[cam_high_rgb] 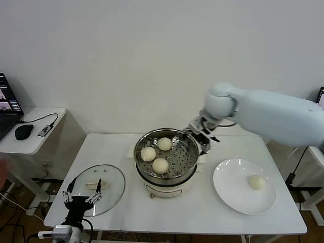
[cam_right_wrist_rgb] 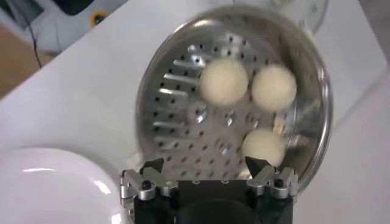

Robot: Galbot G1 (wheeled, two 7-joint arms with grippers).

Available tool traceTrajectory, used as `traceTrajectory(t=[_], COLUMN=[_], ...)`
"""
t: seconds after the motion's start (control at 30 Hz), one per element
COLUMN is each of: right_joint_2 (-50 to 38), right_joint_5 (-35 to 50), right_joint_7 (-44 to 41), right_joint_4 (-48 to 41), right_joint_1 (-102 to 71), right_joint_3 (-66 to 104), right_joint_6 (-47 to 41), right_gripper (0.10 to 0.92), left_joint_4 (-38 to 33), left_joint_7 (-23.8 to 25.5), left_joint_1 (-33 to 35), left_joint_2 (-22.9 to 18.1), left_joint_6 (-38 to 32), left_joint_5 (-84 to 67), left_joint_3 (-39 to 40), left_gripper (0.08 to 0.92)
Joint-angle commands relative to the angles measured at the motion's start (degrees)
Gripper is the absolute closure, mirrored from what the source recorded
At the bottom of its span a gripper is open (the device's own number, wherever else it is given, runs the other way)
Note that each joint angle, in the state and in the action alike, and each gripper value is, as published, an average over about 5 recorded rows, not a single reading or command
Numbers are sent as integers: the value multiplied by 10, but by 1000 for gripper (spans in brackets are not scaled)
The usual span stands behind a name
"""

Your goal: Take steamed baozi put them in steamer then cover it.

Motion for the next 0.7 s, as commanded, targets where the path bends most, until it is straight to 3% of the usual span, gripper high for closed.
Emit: traceTrajectory(t=[0.03,0.33,0.7], right_joint_2=[-194,-263,-233], right_joint_5=[-20,-99,-171], right_joint_7=[11,18,21], right_joint_4=[62,35,-77], right_joint_1=[-42,-191,-446], right_joint_3=[20,114,353], right_joint_6=[-103,-81,-65], right_gripper=[203,203,203], left_joint_4=[7,16,9], left_joint_7=[0,1,1], left_joint_1=[-3,-10,0], left_joint_2=[4,7,3], left_joint_6=[0,0,2], left_joint_5=[1,2,6], left_joint_3=[9,17,11], left_gripper=[177,177,177])
